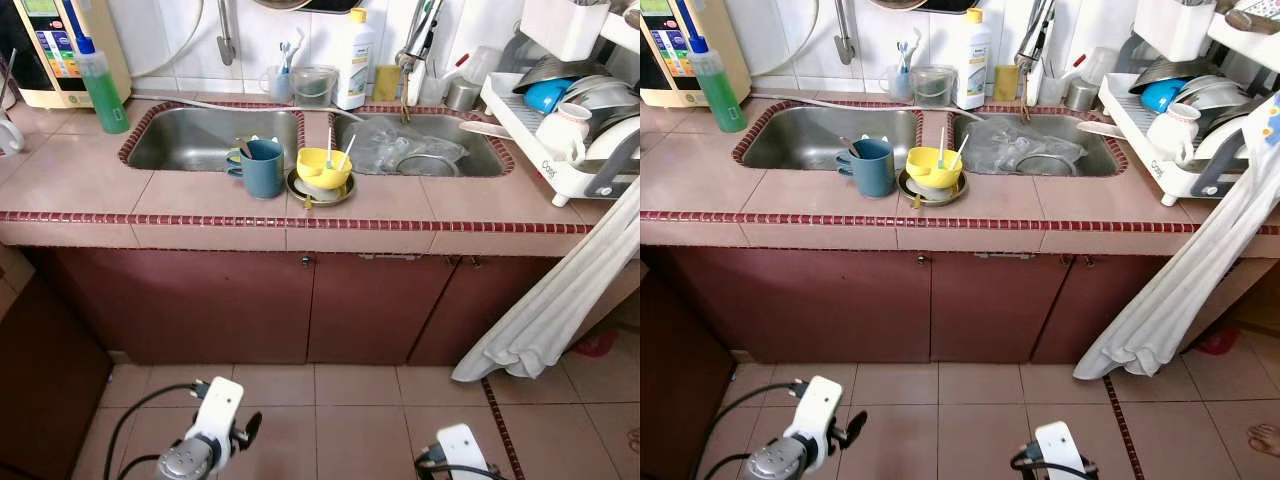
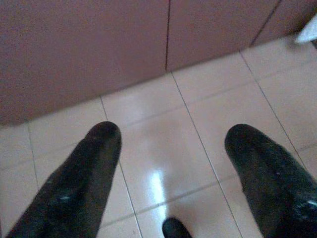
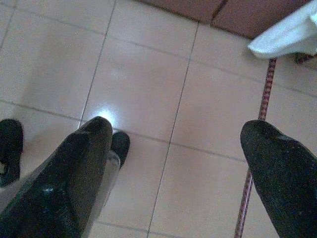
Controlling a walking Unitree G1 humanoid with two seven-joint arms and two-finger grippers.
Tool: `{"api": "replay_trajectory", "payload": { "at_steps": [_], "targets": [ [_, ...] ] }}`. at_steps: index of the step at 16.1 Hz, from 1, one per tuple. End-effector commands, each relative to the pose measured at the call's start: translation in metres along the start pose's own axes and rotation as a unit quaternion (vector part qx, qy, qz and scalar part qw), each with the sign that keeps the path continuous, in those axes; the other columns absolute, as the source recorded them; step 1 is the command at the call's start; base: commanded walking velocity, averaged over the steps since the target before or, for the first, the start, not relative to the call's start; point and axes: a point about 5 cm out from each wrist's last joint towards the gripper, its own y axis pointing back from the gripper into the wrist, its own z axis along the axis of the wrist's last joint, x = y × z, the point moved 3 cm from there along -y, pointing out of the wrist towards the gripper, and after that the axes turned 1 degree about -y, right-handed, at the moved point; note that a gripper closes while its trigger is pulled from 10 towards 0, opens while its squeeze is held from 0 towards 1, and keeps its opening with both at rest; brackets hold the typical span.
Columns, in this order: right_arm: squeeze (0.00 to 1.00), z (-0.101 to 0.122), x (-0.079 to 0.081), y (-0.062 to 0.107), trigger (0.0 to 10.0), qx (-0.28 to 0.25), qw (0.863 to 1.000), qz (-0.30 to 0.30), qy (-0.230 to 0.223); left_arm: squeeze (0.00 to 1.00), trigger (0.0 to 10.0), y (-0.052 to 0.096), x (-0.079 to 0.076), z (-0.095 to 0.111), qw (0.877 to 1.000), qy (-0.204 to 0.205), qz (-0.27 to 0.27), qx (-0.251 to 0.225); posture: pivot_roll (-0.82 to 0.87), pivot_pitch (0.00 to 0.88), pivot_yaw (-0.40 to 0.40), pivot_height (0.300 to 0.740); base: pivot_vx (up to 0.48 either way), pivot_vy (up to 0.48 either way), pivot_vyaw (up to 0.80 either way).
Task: Kitchen organization
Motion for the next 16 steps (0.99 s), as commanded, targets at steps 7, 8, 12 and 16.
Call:
{"api": "replay_trajectory", "payload": {
  "at_steps": [7,8,12,16],
  "targets": [
    [0.00,0.066,-0.020,-0.003,10.0,-0.141,0.990,-0.024,0.007,1.00,10.0,-0.007,0.020,0.058,0.993,0.016,0.027,-0.115,-0.04,0.000,-0.002,0.740,0.000,0.000,0.00],
    [0.00,0.082,-0.023,-0.002,10.0,-0.171,0.985,-0.026,-0.002,1.00,10.0,-0.009,0.021,0.070,0.991,0.013,0.034,-0.131,-0.04,0.000,-0.003,0.740,0.000,0.000,0.00],
    [0.00,0.135,-0.035,0.003,10.0,-0.264,0.961,-0.052,-0.062,0.00,10.0,-0.011,0.017,0.117,0.975,-0.025,0.051,-0.214,-0.03,0.000,-0.014,0.740,0.000,0.000,0.00],
    [0.00,0.169,-0.035,0.011,10.0,-0.333,0.935,-0.020,-0.119,0.00,10.0,-0.002,0.025,0.144,0.959,0.007,0.037,-0.281,-0.02,0.000,-0.026,0.740,0.000,0.000,0.00]
  ]
}}
